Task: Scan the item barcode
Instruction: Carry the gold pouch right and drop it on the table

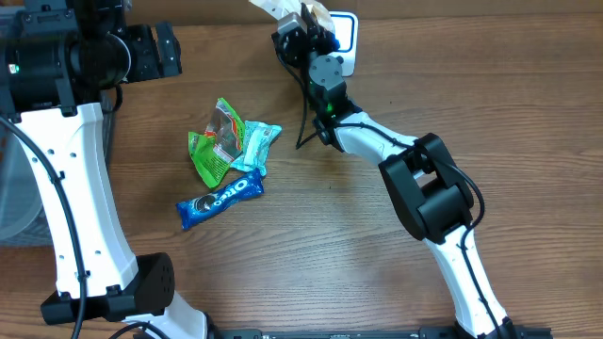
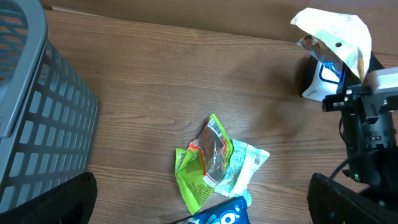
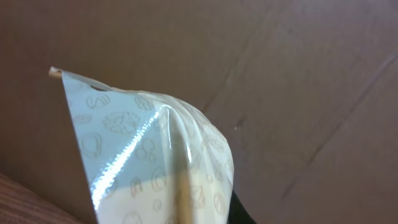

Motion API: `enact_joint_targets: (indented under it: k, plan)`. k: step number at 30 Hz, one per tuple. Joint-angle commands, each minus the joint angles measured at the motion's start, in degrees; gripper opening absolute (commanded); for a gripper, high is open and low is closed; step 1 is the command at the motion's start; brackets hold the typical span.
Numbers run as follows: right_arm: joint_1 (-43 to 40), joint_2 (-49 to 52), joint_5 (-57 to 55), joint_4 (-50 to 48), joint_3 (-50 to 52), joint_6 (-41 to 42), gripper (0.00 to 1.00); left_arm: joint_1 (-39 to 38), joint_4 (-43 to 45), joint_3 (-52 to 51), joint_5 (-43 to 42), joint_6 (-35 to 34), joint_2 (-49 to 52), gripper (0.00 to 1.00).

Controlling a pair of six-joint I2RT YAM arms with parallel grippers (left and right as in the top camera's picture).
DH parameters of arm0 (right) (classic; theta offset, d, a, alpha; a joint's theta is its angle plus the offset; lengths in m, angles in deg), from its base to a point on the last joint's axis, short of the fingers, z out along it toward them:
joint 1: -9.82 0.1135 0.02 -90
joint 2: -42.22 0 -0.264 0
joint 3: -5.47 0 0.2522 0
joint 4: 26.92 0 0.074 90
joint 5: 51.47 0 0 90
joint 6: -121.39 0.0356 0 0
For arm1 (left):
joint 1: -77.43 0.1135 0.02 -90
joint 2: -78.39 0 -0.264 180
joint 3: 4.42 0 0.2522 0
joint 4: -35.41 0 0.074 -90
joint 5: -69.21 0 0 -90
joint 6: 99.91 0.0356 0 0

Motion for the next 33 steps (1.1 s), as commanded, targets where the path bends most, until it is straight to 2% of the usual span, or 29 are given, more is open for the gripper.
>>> enact_joint_targets:
  k: [1, 3, 4, 5, 7, 9, 12, 14, 17, 19, 24, 27, 33]
  plan:
    - [2.7, -10.2, -9.8, 7.3, -1.0, 4.6, 0.04, 0.0, 0.0, 0.2, 0.2, -0.6, 0.5, 1.0]
    - [3.8, -13.0, -12.7, 16.1, -1.0, 7.6, 0.04, 0.0, 0.0, 0.2, 0.2, -0.6, 0.5, 1.0]
    - [4.9, -16.0, -13.6, 26.1, -1.0, 10.7, 0.04, 0.0, 0.0, 0.2, 0.2, -0.6, 0.5, 1.0]
    - [5.5, -18.0, -14.5, 31.9, -1.0, 13.9, 0.04, 0.0, 0.0, 0.2, 0.2, -0.6, 0.5, 1.0]
    - [6.3, -24.1, -16.7, 46.9, -1.0, 25.0, 0.04, 0.0, 0.0, 0.2, 0.2, -0.6, 0.5, 1.0]
    - [5.6, -31.5, -13.3, 63.1, -1.0, 35.1, 0.04, 0.0, 0.0, 0.2, 0.2, -0.6, 0.5, 1.0]
    - [2.4, -37.6, -6.9, 76.2, -1.0, 44.5, 0.04, 0.0, 0.0, 0.2, 0.2, -0.6, 0.5, 1.0]
    - [-3.0, -42.0, -0.7, 86.2, -1.0, 52.4, 0.04, 0.0, 0.0, 0.2, 0.2, -0.6, 0.5, 1.0]
    - [-15.3, -44.6, 15.9, 98.3, -1.0, 56.7, 0.04, 0.0, 0.0, 0.2, 0.2, -0.6, 0.5, 1.0]
    - [-28.8, -42.6, 26.3, 108.5, -0.6, 60.4, 0.04, 0.0, 0.0, 0.2, 0.2, -0.6, 0.5, 1.0]
    - [-44.6, -37.1, 29.7, 112.0, 5.6, 60.5, 0.04, 0.0, 0.0, 0.2, 0.2, -0.6, 0.5, 1.0]
    - [-49.2, -34.1, 30.2, 109.0, 11.8, 59.4, 0.04, 0.0, 0.0, 0.2, 0.2, -0.6, 0.5, 1.0]
    - [-50.4, -32.8, 28.7, 103.2, 21.2, 59.4, 0.04, 0.0, 0.0, 0.2, 0.2, -0.6, 0.5, 1.0]
